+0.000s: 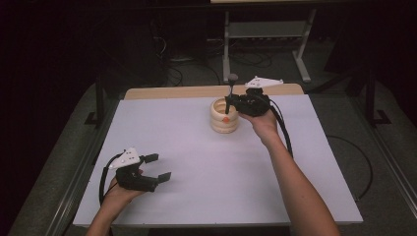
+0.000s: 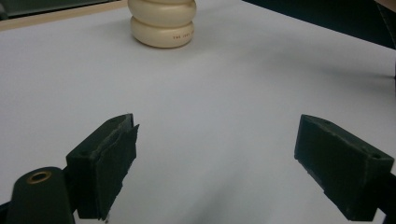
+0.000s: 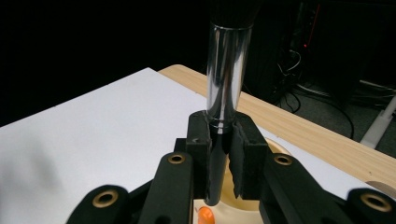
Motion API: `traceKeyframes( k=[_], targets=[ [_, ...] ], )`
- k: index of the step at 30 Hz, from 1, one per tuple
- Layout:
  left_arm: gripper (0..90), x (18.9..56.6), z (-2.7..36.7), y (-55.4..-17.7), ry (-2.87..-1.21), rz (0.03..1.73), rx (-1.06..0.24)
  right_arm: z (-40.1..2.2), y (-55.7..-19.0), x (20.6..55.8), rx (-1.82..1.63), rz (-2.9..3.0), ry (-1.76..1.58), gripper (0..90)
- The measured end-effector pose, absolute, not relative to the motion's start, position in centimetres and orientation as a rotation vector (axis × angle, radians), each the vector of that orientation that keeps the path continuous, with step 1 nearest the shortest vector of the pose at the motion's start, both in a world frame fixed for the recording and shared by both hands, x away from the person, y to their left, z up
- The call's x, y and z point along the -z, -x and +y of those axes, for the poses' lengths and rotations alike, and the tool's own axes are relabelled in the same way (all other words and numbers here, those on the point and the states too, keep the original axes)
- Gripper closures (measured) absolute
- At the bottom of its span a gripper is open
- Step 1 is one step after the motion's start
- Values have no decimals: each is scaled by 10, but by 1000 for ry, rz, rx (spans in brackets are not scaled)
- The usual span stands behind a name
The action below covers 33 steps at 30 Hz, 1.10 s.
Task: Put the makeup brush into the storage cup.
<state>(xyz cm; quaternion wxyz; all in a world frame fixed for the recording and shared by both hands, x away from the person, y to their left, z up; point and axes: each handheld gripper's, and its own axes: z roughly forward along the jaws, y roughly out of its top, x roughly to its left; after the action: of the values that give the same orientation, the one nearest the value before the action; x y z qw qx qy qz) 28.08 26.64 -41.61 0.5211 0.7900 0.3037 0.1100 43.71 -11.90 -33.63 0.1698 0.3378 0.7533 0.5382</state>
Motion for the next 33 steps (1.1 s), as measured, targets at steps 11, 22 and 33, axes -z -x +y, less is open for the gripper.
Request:
traceKeyframes(
  k=[11, 22, 33],
  targets=[
    [126, 416, 267, -281, -1905, 720, -268, -118, -446, 344, -1519, 2121, -1007, 779],
    [126, 417, 266, -281, -1905, 720, -258, -114, -453, 354, -1501, 2125, -1027, 777],
    [126, 417, 267, -281, -1913, 719, -258, -109, -456, 363, -1451, 2151, -1036, 777]
  ],
)
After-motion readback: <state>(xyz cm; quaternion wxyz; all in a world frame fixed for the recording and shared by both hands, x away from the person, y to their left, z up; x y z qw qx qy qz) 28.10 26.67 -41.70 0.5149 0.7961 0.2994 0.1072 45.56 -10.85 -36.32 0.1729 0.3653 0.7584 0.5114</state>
